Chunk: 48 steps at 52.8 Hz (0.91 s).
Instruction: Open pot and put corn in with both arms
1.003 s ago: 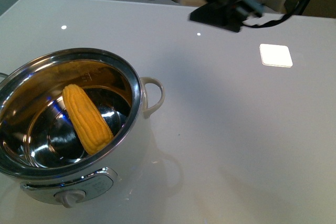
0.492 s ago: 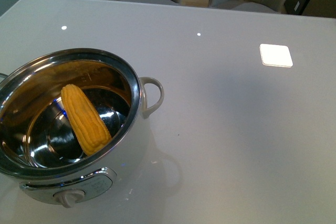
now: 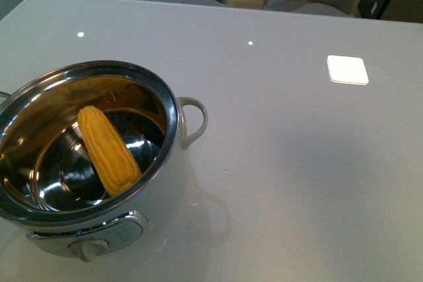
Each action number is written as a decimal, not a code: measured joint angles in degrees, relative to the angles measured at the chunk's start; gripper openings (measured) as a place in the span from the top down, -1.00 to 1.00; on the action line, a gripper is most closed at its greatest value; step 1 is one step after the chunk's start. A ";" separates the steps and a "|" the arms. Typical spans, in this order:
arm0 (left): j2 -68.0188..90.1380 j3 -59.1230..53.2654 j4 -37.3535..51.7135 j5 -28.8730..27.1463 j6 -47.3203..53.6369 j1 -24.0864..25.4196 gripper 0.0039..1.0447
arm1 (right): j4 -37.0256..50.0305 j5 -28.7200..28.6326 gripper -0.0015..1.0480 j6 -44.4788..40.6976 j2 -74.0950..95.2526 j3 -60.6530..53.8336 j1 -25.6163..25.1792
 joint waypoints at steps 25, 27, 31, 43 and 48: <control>0.00 0.00 0.00 0.02 0.02 0.00 -0.88 | 3.41 -12.39 0.96 -9.88 -15.06 -13.46 -10.97; 0.00 0.00 0.00 0.02 0.02 0.00 -0.88 | 2.82 -12.92 0.96 -9.92 -16.22 -14.16 -11.58; 0.00 0.00 0.00 0.02 0.02 0.00 -0.88 | 1.44 -14.71 0.96 -9.90 -18.60 -15.21 -13.07; 0.00 0.00 0.00 0.02 0.02 0.00 -0.88 | -3.17 -19.78 0.96 -9.94 -25.73 -17.46 -18.60; 0.00 0.00 0.00 0.02 0.02 0.00 -0.88 | -4.74 -19.78 0.96 -9.92 -27.69 -17.97 -18.62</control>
